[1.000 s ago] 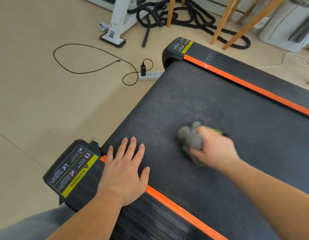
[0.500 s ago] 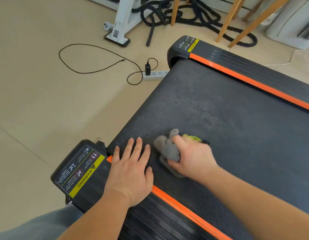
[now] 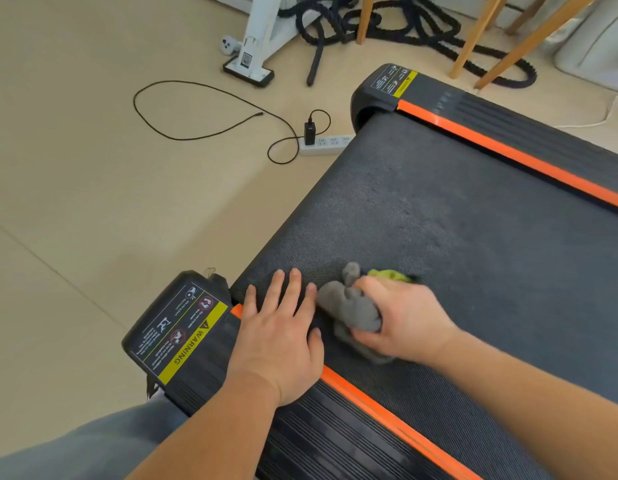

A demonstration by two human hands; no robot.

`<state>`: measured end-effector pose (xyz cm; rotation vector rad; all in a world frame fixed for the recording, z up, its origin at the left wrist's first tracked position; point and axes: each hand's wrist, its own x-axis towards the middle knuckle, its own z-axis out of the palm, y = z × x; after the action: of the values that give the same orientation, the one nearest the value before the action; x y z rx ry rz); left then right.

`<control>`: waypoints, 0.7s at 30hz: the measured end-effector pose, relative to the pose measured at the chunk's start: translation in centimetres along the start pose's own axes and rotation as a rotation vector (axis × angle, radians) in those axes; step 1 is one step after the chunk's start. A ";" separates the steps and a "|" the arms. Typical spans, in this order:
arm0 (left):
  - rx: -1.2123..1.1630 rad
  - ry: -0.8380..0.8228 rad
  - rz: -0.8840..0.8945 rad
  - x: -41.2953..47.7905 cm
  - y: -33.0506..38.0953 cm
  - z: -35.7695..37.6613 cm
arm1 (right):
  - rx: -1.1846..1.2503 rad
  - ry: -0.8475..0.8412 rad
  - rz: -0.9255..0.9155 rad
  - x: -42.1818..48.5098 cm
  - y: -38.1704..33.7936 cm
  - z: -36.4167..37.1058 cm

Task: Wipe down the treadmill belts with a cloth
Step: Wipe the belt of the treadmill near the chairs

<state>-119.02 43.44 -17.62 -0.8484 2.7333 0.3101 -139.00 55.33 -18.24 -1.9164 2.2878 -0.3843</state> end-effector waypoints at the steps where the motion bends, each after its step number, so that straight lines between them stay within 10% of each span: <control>1: -0.003 0.002 0.000 0.0 0.0 0.1 | -0.067 0.020 0.080 0.6 1.5 -0.4; 7: -0.016 0.000 -0.013 0.0 0.2 0.0 | -0.003 0.196 0.931 6.3 0.6 0.3; 14: -0.028 0.001 -0.006 0.0 0.0 0.0 | 0.062 0.082 0.054 1.2 -2.1 0.8; 21: -0.003 -0.011 -0.003 0.1 0.0 0.0 | -0.032 0.227 0.921 4.9 7.0 -1.9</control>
<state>-119.12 43.41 -17.60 -0.8484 2.7225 0.3168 -146.98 51.85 -18.10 -0.6684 2.9915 -0.4384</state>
